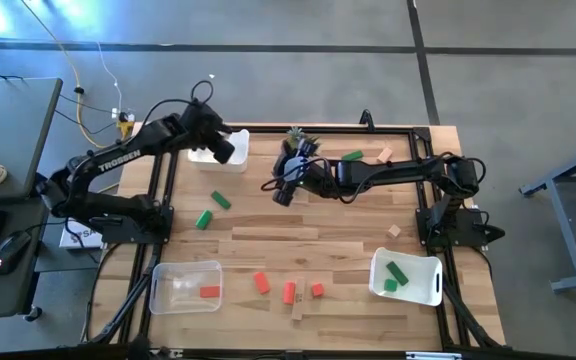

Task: Sort & place blocks by color
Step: Put the brown block into the top white bin

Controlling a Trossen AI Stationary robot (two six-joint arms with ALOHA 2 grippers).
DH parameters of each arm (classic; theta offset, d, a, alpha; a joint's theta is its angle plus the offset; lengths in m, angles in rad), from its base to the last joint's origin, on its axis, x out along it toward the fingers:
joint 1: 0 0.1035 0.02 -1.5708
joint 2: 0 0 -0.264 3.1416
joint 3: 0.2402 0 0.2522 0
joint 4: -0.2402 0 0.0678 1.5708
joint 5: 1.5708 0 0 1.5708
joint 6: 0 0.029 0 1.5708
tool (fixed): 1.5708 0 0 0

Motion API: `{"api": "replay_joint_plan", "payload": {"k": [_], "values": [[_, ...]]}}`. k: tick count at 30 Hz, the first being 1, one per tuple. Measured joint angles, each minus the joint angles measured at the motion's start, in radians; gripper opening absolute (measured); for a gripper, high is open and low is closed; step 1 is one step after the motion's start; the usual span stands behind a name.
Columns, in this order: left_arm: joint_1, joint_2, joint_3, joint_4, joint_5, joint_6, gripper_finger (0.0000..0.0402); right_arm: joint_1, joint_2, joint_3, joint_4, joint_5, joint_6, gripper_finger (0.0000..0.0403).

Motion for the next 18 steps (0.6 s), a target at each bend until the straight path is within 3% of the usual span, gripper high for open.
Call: {"api": "replay_joint_plan", "payload": {"k": [9,18], "values": [[0.109,0.143,0.000,-0.049,0.153,0.052,0.0040,-0.001,0.000,0.000,-0.003,0.020,0.106,0.0227],[0.113,0.222,0.000,-0.047,0.155,0.090,0.0062,-0.032,0.000,0.000,-0.160,0.041,0.292,0.0227]]}}
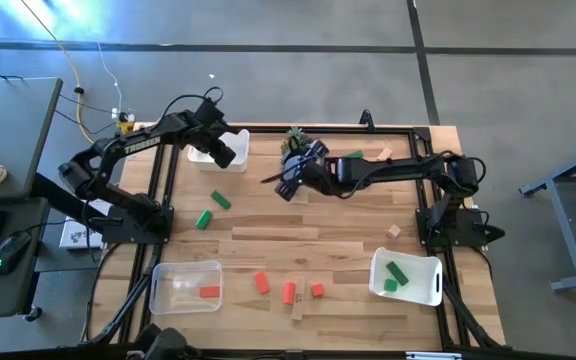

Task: Sort & place blocks by color
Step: Put the brown block into the top white bin, then put the green block into the bottom white bin

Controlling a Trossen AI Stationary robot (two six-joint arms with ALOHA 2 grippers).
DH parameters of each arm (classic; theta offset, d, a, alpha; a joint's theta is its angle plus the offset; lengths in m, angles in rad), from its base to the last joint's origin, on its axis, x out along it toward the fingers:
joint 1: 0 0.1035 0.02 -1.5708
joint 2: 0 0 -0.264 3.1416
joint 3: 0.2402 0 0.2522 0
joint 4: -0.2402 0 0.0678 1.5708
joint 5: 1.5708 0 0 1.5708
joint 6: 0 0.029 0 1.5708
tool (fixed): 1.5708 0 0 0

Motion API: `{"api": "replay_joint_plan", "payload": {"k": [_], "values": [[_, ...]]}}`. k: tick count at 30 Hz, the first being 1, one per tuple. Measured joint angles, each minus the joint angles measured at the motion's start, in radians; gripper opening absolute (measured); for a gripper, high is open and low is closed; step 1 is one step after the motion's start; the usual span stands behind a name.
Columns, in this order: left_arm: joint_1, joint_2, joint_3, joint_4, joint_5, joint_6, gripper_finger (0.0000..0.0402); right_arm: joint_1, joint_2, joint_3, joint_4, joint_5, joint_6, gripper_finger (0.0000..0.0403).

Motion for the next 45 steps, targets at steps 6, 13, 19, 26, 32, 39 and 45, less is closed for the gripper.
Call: {"api": "replay_joint_plan", "payload": {"k": [6,13,19,26,32,39,45], "values": [[0.000,0.002,0.000,0.014,-0.003,-0.001,0.0082,-0.073,0.000,0.000,-0.151,-0.032,0.107,0.0227],[0.000,0.002,0.000,0.007,-0.010,-0.066,0.0115,-0.203,0.000,0.000,-0.239,-0.214,0.002,0.0227],[0.000,0.002,0.000,0.008,-0.010,-0.140,0.0150,-0.312,0.000,0.000,-0.265,-0.371,-0.180,0.0227],[0.000,0.002,0.000,0.009,0.024,-0.187,0.0174,-0.438,0.000,0.000,-0.390,-0.476,-0.351,0.0227],[0.000,0.001,0.000,0.017,0.123,-0.257,0.0174,-0.526,0.000,-0.009,-0.488,-0.602,-0.589,0.0227],[0.000,0.001,0.010,0.032,0.136,-0.286,0.0173,-0.586,0.000,-0.056,-0.504,-0.605,-0.914,0.0227],[0.000,0.001,0.067,0.031,0.136,-0.274,0.0173,-0.611,0.000,-0.119,-0.484,-0.602,-1.130,0.0227]]}}
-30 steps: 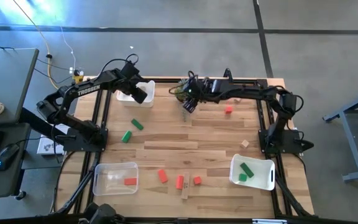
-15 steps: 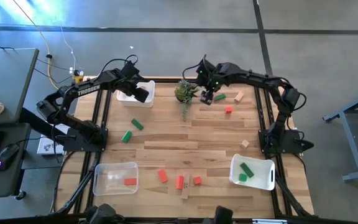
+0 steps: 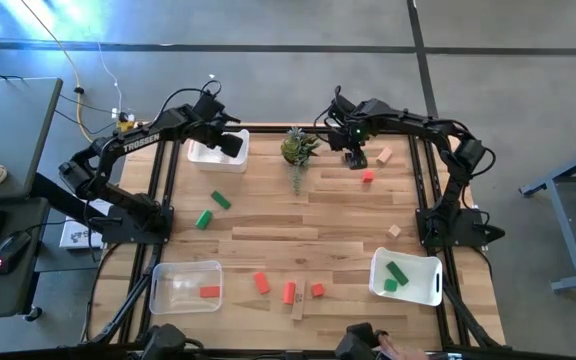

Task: Sort & place blocks by color
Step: Put the green block into the bottom white bin

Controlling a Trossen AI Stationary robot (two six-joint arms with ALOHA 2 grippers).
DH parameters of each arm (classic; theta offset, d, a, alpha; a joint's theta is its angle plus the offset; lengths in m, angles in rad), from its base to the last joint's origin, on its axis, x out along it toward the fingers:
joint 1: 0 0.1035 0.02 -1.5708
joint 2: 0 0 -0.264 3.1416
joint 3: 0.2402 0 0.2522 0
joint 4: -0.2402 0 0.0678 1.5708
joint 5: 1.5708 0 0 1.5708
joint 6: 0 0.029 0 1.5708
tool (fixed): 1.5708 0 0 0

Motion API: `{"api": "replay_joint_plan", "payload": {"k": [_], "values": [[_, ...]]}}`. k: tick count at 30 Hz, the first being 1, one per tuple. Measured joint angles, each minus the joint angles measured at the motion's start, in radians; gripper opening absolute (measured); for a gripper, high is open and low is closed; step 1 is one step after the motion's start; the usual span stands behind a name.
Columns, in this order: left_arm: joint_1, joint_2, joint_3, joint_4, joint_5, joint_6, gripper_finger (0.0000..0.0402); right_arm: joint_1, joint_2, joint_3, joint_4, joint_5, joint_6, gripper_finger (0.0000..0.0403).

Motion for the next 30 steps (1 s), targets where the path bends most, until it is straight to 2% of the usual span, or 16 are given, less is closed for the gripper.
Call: {"api": "replay_joint_plan", "payload": {"k": [4,11,19,27,30], "values": [[0.000,0.000,0.040,0.003,-0.012,0.018,0.0173,0.001,0.000,-0.044,0.071,0.044,-0.064,0.0227],[0.000,0.000,0.070,0.008,-0.015,0.044,0.0173,0.001,0.000,-0.121,0.156,0.036,-0.064,0.0227],[0.000,0.000,0.070,0.008,-0.018,0.045,0.0172,0.001,0.000,-0.225,0.273,0.112,-0.048,0.0227],[0.000,0.000,0.070,0.008,-0.018,0.045,0.0172,-0.002,0.037,-0.232,0.295,0.111,0.019,0.0227],[0.000,0.000,0.070,0.008,-0.018,0.045,0.0172,-0.002,0.070,-0.232,0.295,0.139,0.023,0.0227]]}}
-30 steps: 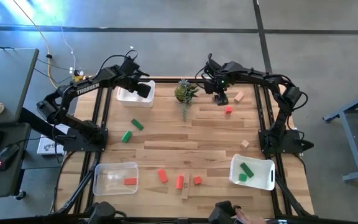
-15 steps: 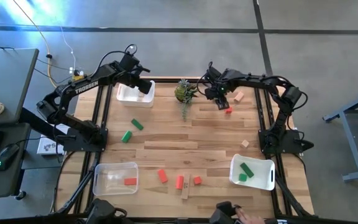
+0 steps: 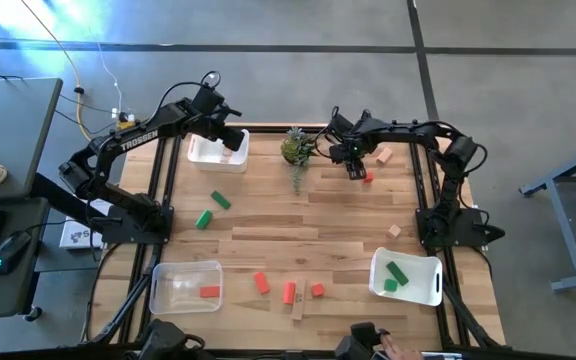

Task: Sort & place blocks by color
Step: Put the green block into the bottom white bin

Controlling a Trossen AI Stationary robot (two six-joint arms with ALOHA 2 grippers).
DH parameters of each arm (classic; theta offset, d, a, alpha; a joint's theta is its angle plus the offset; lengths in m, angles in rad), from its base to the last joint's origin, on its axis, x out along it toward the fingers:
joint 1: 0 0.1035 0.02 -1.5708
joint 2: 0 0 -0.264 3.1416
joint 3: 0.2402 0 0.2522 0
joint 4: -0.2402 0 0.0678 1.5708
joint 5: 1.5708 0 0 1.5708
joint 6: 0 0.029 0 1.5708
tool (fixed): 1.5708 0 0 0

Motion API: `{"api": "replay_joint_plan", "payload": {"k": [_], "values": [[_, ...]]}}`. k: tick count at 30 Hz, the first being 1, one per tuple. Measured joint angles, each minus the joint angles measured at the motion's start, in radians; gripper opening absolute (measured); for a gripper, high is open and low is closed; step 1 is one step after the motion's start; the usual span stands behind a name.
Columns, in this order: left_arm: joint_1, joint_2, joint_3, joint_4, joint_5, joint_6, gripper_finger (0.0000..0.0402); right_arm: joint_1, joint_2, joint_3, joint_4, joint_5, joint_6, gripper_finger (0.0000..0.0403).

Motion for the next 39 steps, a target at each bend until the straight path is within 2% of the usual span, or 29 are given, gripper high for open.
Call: {"api": "replay_joint_plan", "payload": {"k": [5,8,13,17,23,30,39], "values": [[0.000,0.000,0.000,0.000,0.000,0.000,0.0172,-0.001,0.024,0.009,-0.012,0.000,0.036,0.0226],[0.000,0.000,0.000,0.000,0.000,-0.001,0.0172,-0.004,0.025,0.009,-0.022,-0.021,0.055,0.0210],[0.000,0.000,0.000,0.000,0.000,-0.006,0.0172,-0.003,0.026,0.008,-0.057,-0.028,0.120,0.0136],[0.000,0.000,0.000,0.000,0.000,-0.008,0.0172,0.000,0.023,0.008,-0.077,-0.028,0.244,0.0067],[0.000,0.000,0.000,0.000,0.000,-0.007,0.0172,0.030,0.030,0.049,-0.206,-0.023,0.422,0.0066],[-0.002,0.000,0.001,-0.006,0.007,0.028,0.0172,0.108,0.017,0.116,-0.359,-0.088,0.598,0.0066],[-0.003,0.000,0.001,-0.009,0.012,0.088,0.0172,0.250,-0.043,0.121,-0.397,-0.082,0.801,0.0066]]}}
